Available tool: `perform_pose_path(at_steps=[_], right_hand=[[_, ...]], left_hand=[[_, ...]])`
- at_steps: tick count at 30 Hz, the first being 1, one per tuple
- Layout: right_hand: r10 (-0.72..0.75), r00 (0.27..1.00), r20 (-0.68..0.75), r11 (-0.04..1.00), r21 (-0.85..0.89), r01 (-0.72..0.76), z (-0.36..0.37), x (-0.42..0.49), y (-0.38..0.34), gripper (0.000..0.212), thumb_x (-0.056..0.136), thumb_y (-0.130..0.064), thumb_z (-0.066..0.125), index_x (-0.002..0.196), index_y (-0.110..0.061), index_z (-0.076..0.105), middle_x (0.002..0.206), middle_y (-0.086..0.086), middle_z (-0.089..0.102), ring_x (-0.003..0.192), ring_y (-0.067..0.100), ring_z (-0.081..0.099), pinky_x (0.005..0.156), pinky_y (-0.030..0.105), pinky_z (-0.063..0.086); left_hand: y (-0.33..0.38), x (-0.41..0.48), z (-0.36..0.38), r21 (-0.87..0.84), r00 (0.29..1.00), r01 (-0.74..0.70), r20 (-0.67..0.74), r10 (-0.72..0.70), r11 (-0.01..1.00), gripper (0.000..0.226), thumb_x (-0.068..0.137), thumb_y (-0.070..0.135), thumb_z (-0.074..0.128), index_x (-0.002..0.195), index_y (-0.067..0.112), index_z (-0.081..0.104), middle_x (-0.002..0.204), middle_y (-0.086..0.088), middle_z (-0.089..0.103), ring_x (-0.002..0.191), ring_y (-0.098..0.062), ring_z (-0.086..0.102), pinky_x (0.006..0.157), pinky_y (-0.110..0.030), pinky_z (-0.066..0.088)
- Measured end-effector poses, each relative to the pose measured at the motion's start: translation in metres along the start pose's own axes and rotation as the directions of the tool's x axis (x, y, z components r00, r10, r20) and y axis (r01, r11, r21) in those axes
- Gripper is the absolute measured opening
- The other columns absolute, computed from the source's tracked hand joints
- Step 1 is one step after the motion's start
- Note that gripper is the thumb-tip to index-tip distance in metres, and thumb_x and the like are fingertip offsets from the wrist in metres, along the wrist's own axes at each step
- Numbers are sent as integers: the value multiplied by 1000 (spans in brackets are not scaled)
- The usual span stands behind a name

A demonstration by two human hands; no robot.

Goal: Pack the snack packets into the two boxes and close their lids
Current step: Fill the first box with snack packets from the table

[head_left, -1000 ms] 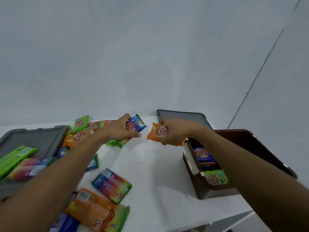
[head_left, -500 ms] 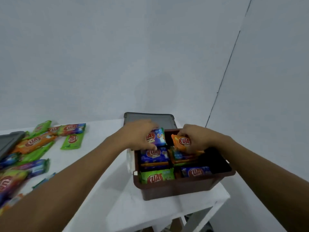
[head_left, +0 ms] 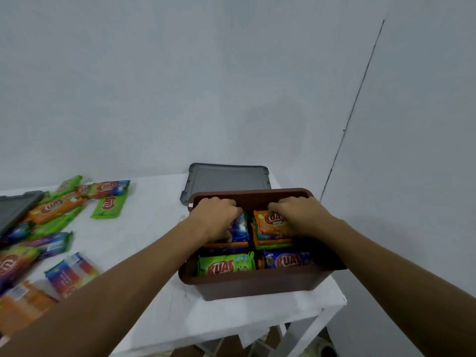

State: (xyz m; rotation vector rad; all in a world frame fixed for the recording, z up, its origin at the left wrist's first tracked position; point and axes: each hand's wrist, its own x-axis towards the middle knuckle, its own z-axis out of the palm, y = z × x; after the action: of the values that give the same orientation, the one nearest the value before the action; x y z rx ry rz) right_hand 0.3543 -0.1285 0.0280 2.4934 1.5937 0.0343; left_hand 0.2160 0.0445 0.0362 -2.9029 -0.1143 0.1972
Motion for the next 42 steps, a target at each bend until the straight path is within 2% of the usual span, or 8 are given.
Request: perform_pose_path(at_steps=[6,11,14,19,26,31,35,42], right_hand=[[-8,1000,-16,1000,-24,8,8,3,2,60,75,-49,74,120,-30,38,115,-2,61,98,21,60,73,34,47],[49,999,21,997,-65,-48,4,7,-5,60,76,-49,73,121,-27,39,112,1,62,97,24,60,73,37,46],[57,995,76,998,-26,-55,-16,8,-11,49,77,-52,69,115,-29,48,110,-2,60,96,20,58,74,34,44],[54,992,-115,996,78,-45,-38,23,-50,25,90,-47,57,109,-32,55,95,-6,60,85,16,54,68,32,40],[-41,931,-363,972,201,121,-75,74,-176,9,91,-35,50,93,-29,55,77,-9,55,78,20,57,60,30,36],[-270,948,-167,939,170,298,-65,91,-285,27,94,-40,50,119,-32,55,108,-7,62,102,17,56,75,32,44],[-345,937,51,905,284,318,-20,102,-354,43,96,-44,47,138,-37,45,136,1,49,122,22,48,91,40,47],[-186,978,97,913,385,135,-3,104,-369,54,84,-58,62,131,-32,55,152,-1,36,135,20,35,98,41,41]], left_hand=[[-1,0,9,88,999,-10,-34,13,996,77,74,47,77,136,18,43,125,-2,52,108,-25,57,70,-36,44],[-9,-1,6,75,1000,-5,-22,7,997,64,76,50,75,126,18,53,120,-3,59,104,-26,59,77,-39,49],[-35,-16,3,-81,999,-51,-11,51,995,50,83,56,63,119,21,60,113,-2,64,104,-24,60,80,-36,50],[-93,-79,33,-106,923,-106,-380,58,989,40,94,45,38,112,21,64,114,2,66,100,-20,59,85,-38,44],[-188,-206,97,-210,980,98,-152,-131,973,29,94,33,54,119,20,63,124,-1,60,110,-23,56,89,-40,47],[-223,-277,135,-322,977,212,40,-211,923,35,88,37,59,121,25,60,123,2,58,114,-18,54,92,-38,47],[-226,-312,148,-425,984,151,152,-94,892,64,81,42,68,139,25,46,137,4,47,125,-16,43,103,-34,39],[-227,-323,162,-417,1000,25,14,-21,908,67,88,43,63,146,21,39,149,3,40,135,-14,35,109,-29,29]])
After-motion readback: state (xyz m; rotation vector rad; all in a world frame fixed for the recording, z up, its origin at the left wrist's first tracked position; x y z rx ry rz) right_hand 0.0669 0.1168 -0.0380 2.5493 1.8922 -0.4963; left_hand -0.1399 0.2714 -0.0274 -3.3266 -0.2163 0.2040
